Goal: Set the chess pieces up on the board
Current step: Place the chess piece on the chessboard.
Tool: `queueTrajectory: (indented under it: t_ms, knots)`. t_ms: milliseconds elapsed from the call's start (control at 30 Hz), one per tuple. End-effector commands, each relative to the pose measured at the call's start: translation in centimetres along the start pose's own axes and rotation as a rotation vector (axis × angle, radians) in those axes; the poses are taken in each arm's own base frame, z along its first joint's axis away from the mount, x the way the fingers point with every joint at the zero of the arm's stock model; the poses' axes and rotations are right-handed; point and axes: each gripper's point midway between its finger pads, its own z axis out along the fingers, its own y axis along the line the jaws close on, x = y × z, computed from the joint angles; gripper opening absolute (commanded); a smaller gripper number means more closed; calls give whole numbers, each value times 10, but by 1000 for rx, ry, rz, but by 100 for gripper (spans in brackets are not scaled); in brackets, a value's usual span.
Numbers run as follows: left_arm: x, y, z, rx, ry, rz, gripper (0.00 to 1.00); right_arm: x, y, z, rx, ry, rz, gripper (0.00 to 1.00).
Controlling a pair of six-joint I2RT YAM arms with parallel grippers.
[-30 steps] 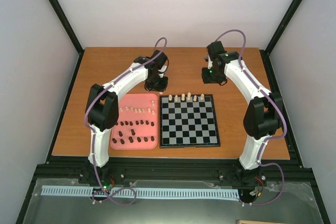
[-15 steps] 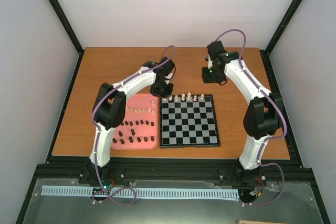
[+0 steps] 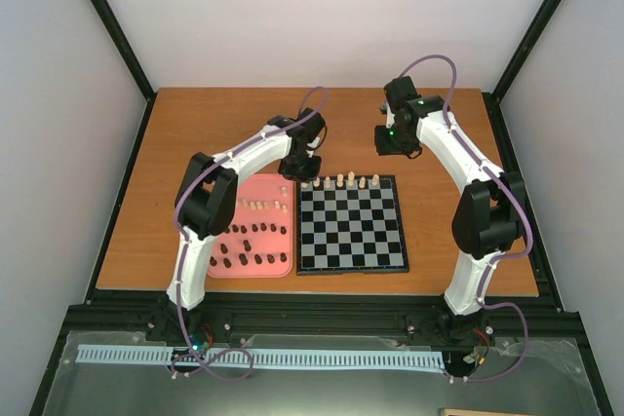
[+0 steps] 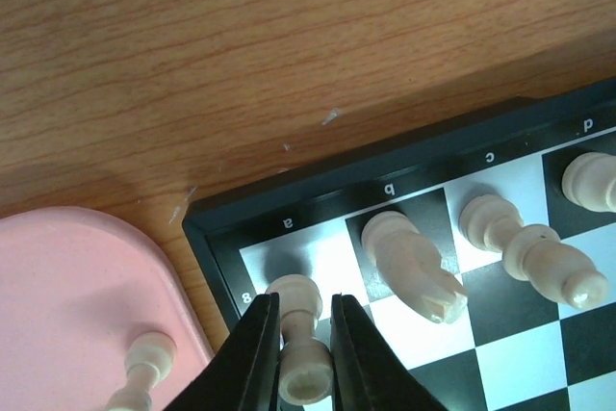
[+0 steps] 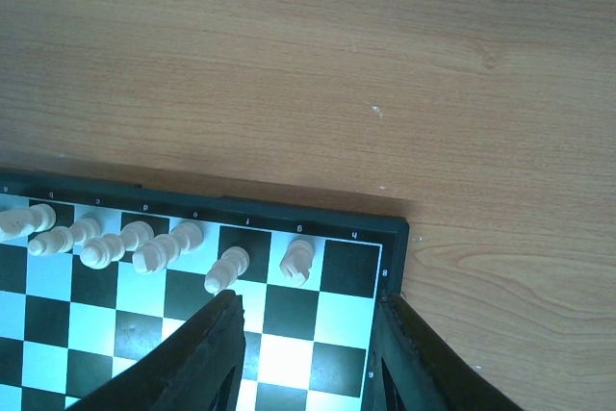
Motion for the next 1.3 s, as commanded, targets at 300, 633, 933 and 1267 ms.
queueTrajectory:
  t_ms: [300,633,933,1267]
  knots:
    - [-6,-3,10,3,-16,-14,11,2,-5,-5,16,-2,-5,38]
    - [-4,-3,10,4,-16,-11,21,3,-6,-7,16,-3,-2,38]
    - [-9,-4,-5,8,-39,-3,34,1,-5,-11,11,-11,3,38]
    - [-21,-2,-43,1,-96,-6,48,-1,0,-13,-10,-20,5,38]
